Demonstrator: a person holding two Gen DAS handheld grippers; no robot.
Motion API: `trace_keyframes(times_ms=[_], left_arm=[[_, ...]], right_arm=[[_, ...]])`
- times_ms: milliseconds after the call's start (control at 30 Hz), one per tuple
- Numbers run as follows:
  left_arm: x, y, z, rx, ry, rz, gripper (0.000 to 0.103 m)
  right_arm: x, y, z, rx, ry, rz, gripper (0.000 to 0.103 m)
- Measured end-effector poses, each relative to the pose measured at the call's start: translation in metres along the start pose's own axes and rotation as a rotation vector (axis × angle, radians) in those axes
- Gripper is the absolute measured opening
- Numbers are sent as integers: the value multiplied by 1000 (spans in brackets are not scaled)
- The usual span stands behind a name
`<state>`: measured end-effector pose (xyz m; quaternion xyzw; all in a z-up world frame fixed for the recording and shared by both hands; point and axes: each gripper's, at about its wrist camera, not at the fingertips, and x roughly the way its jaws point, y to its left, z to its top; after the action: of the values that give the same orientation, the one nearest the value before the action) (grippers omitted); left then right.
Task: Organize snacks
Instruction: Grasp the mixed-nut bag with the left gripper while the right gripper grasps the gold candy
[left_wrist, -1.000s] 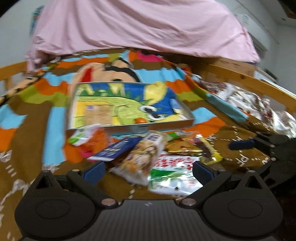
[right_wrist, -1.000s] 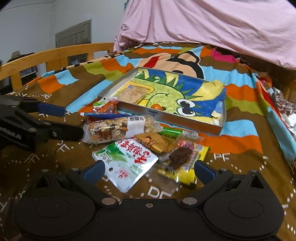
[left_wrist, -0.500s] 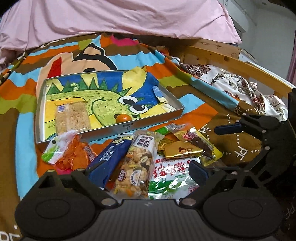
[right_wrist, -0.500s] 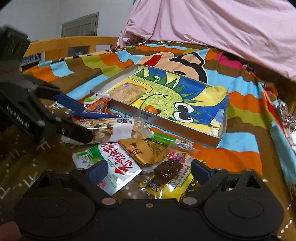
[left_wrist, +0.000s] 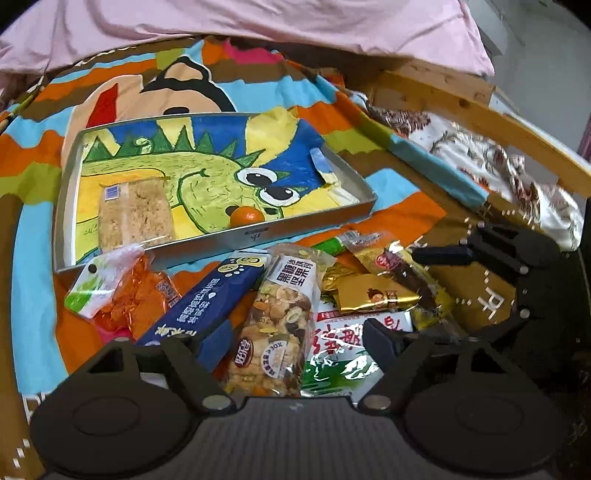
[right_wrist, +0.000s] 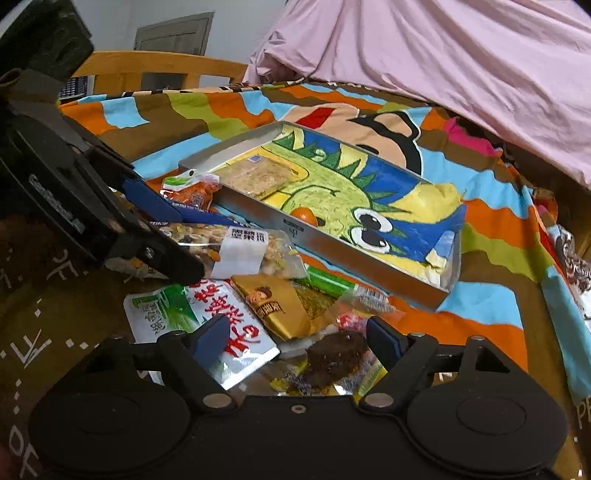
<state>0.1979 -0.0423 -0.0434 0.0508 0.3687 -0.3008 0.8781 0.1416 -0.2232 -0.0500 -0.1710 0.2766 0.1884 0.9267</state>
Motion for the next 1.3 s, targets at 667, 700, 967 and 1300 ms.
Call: trace_keyframes(times_ms=[667, 700, 967, 1300], left_arm=[[19, 1, 10, -22, 96, 60, 47], [18, 1, 9, -22, 97, 61, 47], [23, 0, 11, -54, 93, 68, 47], [16, 2, 5, -65, 95, 68, 45]], right_arm=[[1, 28, 1, -324, -49, -136, 60], [1, 28, 0, -325, -49, -137, 60], [13, 35, 5, -425, -66, -172, 69], [-1, 18, 0, -326, 0, -139, 55]])
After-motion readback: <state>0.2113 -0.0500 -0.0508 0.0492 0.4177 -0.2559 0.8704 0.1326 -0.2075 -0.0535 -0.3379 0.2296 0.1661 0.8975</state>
